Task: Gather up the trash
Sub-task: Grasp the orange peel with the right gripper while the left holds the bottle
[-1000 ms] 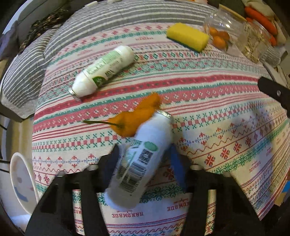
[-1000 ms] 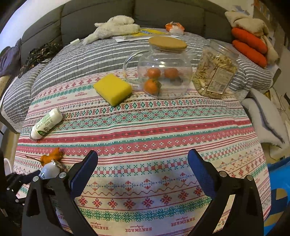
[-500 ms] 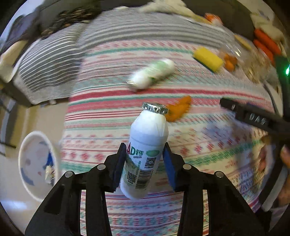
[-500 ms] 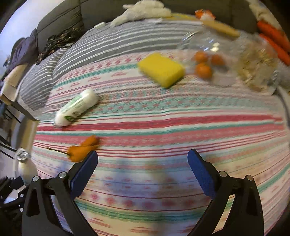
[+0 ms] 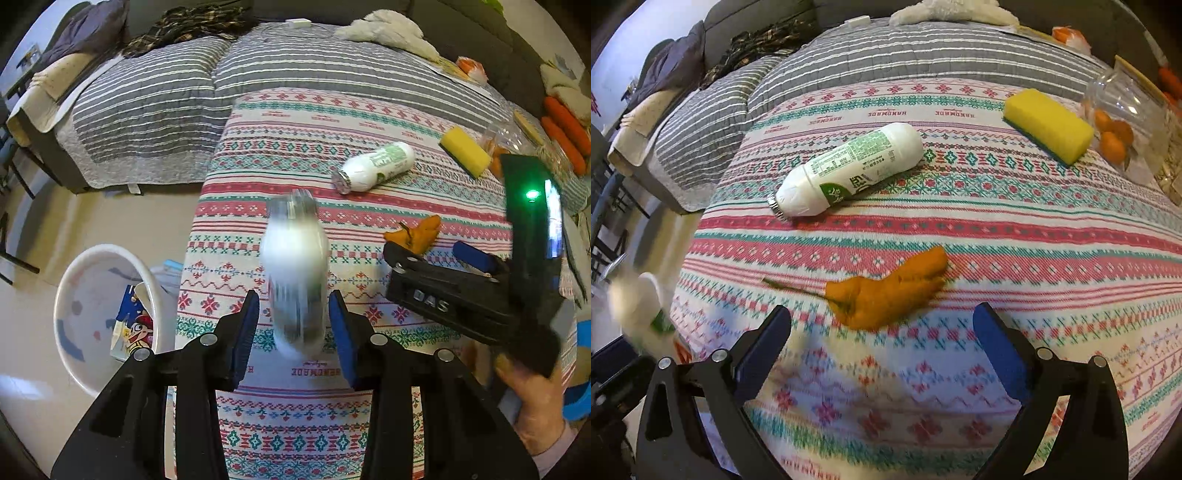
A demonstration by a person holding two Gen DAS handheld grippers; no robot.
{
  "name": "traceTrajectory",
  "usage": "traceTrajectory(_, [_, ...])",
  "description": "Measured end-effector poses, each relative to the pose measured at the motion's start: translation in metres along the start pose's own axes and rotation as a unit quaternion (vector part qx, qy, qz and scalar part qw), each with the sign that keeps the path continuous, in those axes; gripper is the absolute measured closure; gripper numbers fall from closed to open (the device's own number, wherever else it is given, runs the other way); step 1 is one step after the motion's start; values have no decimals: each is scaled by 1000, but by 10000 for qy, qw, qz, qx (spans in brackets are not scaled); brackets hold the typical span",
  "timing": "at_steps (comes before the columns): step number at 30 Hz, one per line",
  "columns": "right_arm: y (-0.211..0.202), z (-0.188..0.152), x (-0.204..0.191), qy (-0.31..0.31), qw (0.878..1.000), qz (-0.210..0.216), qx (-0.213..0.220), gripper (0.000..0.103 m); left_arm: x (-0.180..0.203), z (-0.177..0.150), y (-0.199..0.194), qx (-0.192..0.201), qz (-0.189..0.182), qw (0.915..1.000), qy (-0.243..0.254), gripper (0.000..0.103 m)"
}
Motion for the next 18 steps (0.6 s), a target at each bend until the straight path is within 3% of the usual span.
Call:
traceTrajectory(1, [5, 1, -1, 22, 10000, 15, -16, 23, -1, 0, 1, -10, 7, 10000, -11, 72])
traceTrajectory(3, [3, 5, -1, -57, 9998, -18, 208, 46, -2, -2, 4, -53, 22, 10000, 3, 76])
traceTrajectory(4, [3, 7, 0, -58, 9997, 50, 213, 51, -4, -3, 5, -70, 38, 10000, 2, 76])
traceTrajectory(5, [2, 9, 1, -17, 9996, 187, 228, 62, -5, -3, 7, -83, 44, 10000, -14, 76])
traceTrajectory(6, [2, 10, 4, 82, 9987, 456, 206, 64, -6, -3, 7, -93, 41, 9999, -38, 76])
traceTrajectory(9, [1, 9, 13, 292, 9968, 728, 172, 67, -14, 3, 12, -156, -92, 9995, -273, 72])
traceTrajectory(10, [0, 9, 16, 336, 9960, 816, 153, 67, -17, 5, 13, -171, -164, 9989, -396, 66])
traceTrajectory(11, [-2, 8, 17, 357, 9955, 865, 138, 67, -20, 8, 14, -158, -247, 9980, -558, 54])
traceTrajectory(12, [-3, 7, 18, 364, 9951, 908, 127, 67, -21, 10, 14, -121, -288, 9973, -661, 51])
traceTrajectory(18, [-22, 5, 18, 153, 9946, 993, 258, 67, -18, 26, 31, -81, -128, 9962, -856, 51])
Point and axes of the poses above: each gripper's, at about its wrist camera, not at the fingertips, and y roughly the way its jaws point, x to its right, z to its top, the point moved 5 cm from there along y, roughly the way its jaws point, and after that the axes turned 5 degrees about -x, right-handed, at the moved point
